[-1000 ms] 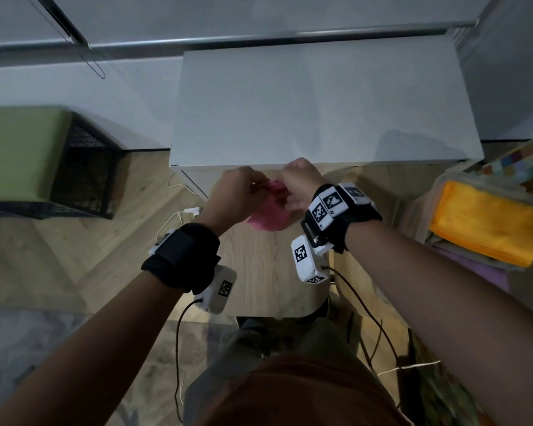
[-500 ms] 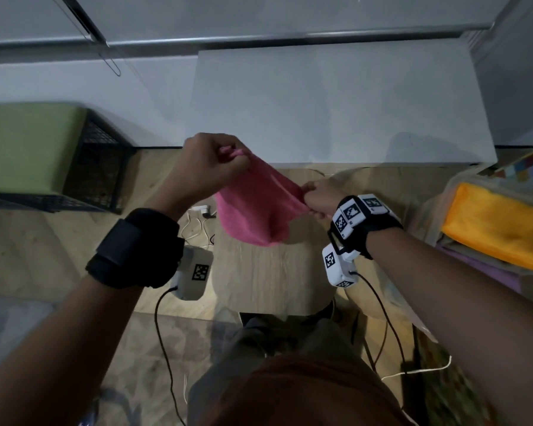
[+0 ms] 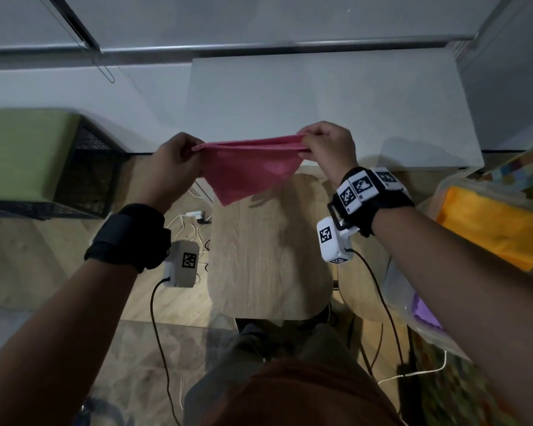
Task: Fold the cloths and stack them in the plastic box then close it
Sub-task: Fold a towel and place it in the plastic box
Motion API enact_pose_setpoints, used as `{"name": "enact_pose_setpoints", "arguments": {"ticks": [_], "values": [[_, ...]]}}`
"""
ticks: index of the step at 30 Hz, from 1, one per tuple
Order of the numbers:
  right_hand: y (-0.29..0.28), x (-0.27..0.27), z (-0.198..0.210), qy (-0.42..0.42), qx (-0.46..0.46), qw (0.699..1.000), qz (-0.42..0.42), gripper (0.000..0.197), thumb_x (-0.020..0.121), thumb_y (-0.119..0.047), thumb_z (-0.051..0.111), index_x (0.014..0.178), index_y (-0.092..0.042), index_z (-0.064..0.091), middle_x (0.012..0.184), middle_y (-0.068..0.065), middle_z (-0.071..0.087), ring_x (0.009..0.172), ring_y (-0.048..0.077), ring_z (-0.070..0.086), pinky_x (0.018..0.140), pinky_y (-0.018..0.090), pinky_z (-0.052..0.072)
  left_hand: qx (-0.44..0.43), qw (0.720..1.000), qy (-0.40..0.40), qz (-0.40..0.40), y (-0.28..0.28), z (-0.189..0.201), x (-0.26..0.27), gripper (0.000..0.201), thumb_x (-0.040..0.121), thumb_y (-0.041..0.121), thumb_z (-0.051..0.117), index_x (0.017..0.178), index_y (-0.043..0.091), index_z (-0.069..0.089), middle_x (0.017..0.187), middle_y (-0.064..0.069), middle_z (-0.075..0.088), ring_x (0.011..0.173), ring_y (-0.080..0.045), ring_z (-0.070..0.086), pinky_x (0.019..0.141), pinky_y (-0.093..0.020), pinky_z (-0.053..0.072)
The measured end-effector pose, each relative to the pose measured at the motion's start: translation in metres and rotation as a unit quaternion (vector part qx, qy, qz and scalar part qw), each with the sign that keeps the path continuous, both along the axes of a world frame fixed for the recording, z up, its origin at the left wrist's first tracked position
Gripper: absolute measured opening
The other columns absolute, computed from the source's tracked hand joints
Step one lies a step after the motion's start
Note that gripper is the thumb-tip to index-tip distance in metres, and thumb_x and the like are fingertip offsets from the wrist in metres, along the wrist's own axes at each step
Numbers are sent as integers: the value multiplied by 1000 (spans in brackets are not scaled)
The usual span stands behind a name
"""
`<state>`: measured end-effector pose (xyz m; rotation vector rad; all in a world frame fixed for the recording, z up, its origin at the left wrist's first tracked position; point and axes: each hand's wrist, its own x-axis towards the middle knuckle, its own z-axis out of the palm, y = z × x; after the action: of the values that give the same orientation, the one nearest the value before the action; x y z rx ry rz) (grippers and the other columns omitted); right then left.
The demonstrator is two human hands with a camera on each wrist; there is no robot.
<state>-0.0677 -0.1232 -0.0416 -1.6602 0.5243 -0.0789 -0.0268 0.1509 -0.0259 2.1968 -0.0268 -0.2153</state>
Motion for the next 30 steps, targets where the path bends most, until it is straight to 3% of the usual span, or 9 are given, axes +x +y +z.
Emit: {"name": "enact_pose_setpoints", "arguments": {"ticks": [1, 3, 7, 9, 12, 17, 21, 27, 30], "values": [[-3, -1, -2, -8, -8, 1000, 16, 9, 81, -13, 70, 87, -18, 75, 89, -2, 74, 87, 13, 72, 81, 32, 60, -5, 1000, 1, 2, 1, -2, 1, 13, 77, 34, 67, 88, 28, 67, 81, 0, 73, 82, -23, 71, 81, -52, 58], [-12, -6, -7, 13, -69, 992, 100, 25, 69, -21, 85, 92, -23, 73, 91, -7, 73, 90, 8, 69, 82, 26, 58, -12, 1000, 17, -9, 6, -8, 1, 15, 75, 34, 69, 88, 26, 70, 81, -4, 74, 81, -24, 70, 83, -53, 57], [-25, -17, -21, 82, -219, 943, 235, 38, 61, -9, 89, 94, -21, 75, 88, -8, 72, 85, 7, 67, 83, 27, 57, 14, 996, 60, -65, 16, -24, -4, 29, 73, 39, 72, 94, 20, 72, 86, -8, 75, 86, -30, 71, 83, -56, 56], [-27, -20, -29, 86, -216, 947, 224, 26, 69, -17, 87, 92, -20, 75, 86, -7, 72, 83, 9, 67, 77, 26, 55, -8, 995, 68, -67, 17, -31, -4, 33, 71, 37, 74, 95, 15, 73, 90, -16, 74, 83, -27, 70, 83, -57, 55], [-27, -19, -40, 88, -188, 963, 173, 13, 79, -25, 80, 89, -19, 74, 85, -5, 72, 83, 12, 68, 78, 28, 55, 23, 997, 46, -59, 16, -44, 1, 27, 70, 41, 74, 87, 20, 73, 87, -13, 74, 80, -20, 66, 82, -56, 55], [-25, -12, -47, 90, -184, 971, 127, 12, 85, -29, 72, 91, -18, 73, 86, -8, 70, 82, 5, 63, 74, 17, 49, 54, 998, 26, -24, -2, -42, 6, 23, 80, 36, 68, 94, 18, 72, 89, -6, 73, 88, -23, 68, 81, -38, 55], [-22, -8, -45, 66, -163, 980, 90, 3, 84, -16, 70, 86, -19, 70, 84, -12, 69, 77, -1, 60, 67, 11, 43, 49, 999, -3, -3, -10, -38, 12, 16, 88, 25, 65, 97, 15, 72, 87, -1, 70, 83, -11, 61, 68, -19, 46], [-26, -26, -51, 72, -171, 973, 136, 8, 79, -12, 71, 86, -15, 70, 86, -8, 69, 79, 4, 62, 66, 16, 45, 52, 997, 35, -36, -5, -47, -7, 17, 77, 28, 65, 83, 14, 72, 71, 1, 66, 67, -6, 53, 63, -25, 38], [-25, -47, -73, 101, -210, 954, 190, 9, 78, -9, 73, 85, -11, 67, 88, -1, 70, 84, 14, 65, 75, 26, 54, 91, 992, 56, -73, -2, -67, -35, 25, 69, 32, 59, 82, 16, 73, 72, -1, 68, 67, -13, 59, 64, -27, 42]]}}
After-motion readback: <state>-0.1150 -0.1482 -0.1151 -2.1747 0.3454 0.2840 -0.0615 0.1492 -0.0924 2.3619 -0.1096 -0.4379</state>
